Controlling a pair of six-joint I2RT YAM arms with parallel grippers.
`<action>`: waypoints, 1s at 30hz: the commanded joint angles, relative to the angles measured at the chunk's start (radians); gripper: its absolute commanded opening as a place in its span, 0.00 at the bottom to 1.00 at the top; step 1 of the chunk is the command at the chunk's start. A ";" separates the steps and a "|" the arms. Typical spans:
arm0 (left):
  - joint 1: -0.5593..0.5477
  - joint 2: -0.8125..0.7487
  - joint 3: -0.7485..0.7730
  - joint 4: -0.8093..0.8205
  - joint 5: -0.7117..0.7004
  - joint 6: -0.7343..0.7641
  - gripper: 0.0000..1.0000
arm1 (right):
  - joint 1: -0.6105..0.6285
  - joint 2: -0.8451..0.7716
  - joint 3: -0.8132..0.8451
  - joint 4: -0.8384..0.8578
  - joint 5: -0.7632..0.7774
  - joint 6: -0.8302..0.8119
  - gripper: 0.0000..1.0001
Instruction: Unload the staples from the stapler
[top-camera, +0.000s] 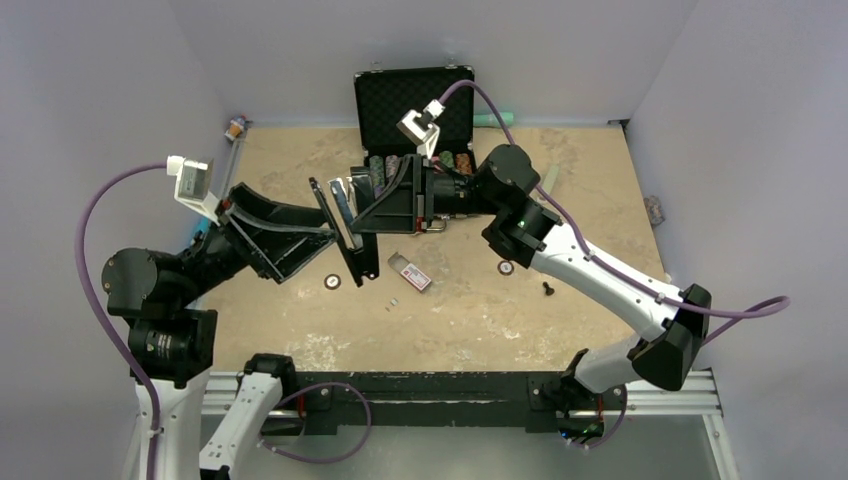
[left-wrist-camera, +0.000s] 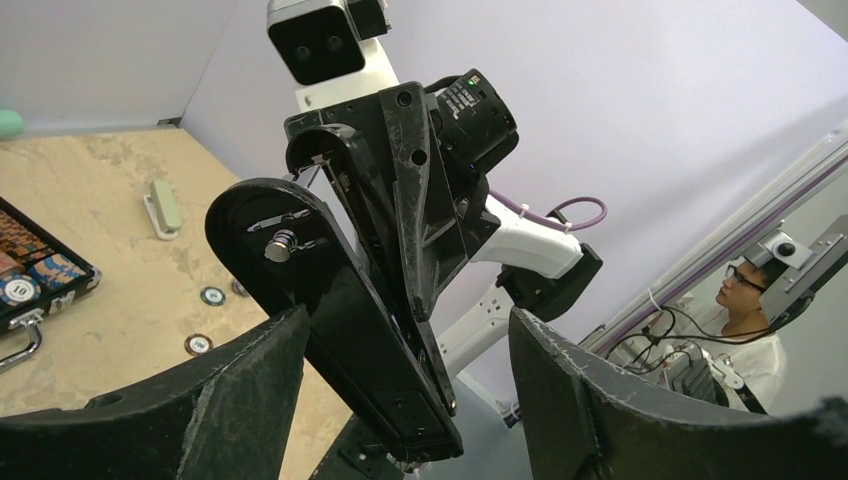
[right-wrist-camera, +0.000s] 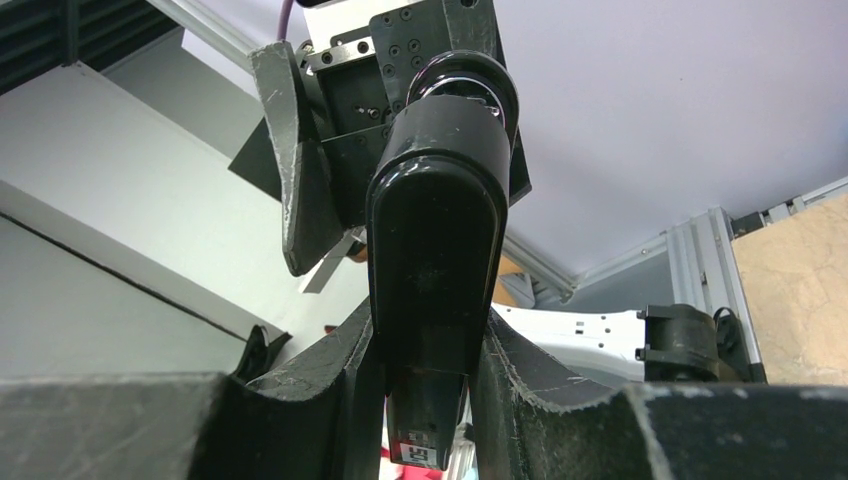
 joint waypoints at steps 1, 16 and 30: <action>-0.001 -0.004 0.007 0.012 0.002 0.003 0.77 | 0.011 -0.015 0.088 0.127 0.017 0.024 0.00; -0.001 -0.002 0.111 -0.281 -0.089 0.176 0.89 | 0.010 -0.038 0.122 0.083 0.015 0.000 0.00; -0.002 0.007 0.003 0.083 -0.028 -0.072 0.86 | 0.012 -0.025 0.123 0.133 0.000 0.035 0.00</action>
